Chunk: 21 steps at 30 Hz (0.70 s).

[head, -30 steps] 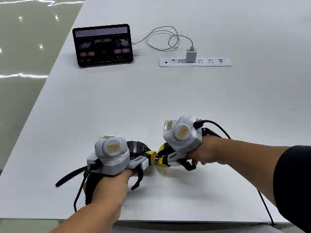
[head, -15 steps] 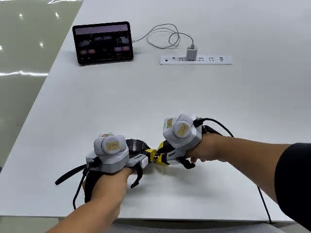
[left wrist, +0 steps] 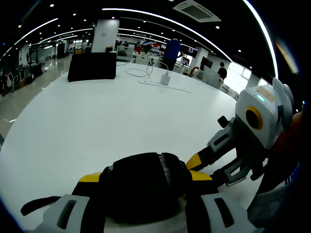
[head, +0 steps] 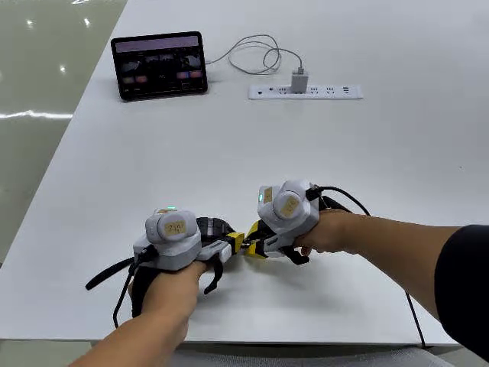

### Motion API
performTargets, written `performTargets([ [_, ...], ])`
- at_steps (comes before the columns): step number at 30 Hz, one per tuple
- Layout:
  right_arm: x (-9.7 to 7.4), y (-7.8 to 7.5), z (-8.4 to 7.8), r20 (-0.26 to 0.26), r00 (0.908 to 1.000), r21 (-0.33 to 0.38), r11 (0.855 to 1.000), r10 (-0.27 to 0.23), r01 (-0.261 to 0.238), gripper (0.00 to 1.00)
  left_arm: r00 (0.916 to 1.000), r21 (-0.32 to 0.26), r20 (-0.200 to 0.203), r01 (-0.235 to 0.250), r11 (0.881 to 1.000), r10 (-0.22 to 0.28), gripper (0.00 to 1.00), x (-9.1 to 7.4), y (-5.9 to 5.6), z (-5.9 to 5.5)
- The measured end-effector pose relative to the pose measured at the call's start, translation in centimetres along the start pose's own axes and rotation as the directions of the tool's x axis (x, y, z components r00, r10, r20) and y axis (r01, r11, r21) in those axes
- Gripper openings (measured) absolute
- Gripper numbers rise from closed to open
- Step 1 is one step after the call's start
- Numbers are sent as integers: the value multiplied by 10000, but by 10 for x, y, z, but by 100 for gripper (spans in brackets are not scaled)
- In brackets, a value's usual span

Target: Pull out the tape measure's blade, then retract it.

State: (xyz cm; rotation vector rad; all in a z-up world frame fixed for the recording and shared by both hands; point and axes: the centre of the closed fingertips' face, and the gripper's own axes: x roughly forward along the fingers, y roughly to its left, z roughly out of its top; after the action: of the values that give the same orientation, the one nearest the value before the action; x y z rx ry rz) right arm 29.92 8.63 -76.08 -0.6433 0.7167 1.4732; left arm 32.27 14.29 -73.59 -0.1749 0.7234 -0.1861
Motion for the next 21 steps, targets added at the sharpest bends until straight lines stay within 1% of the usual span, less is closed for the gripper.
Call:
performTargets([
  [6, 3, -1, 4, 113, 9999, 6, 10000, -27, 27, 11, 10000, -55, 2, 11, 10000, -11, 62, 0, 0, 0],
  [11, 6, -1, 8, 69, 10000, -67, 10000, -58, 58, 10, 10000, -70, 12, 24, 10000, -24, 62, -1, 0, 0],
  [14, 7, -2, 8, 41, 10000, -7, 10000, -40, 40, 10, 10000, -92, 6, 33, 10000, -33, 62, -1, 0, 0],
  [21, 8, -1, 10, 190, 9998, 161, 9998, -71, 68, 11, 10000, -94, 13, 46, 9999, -46, 63, -2, 0, 0],
])
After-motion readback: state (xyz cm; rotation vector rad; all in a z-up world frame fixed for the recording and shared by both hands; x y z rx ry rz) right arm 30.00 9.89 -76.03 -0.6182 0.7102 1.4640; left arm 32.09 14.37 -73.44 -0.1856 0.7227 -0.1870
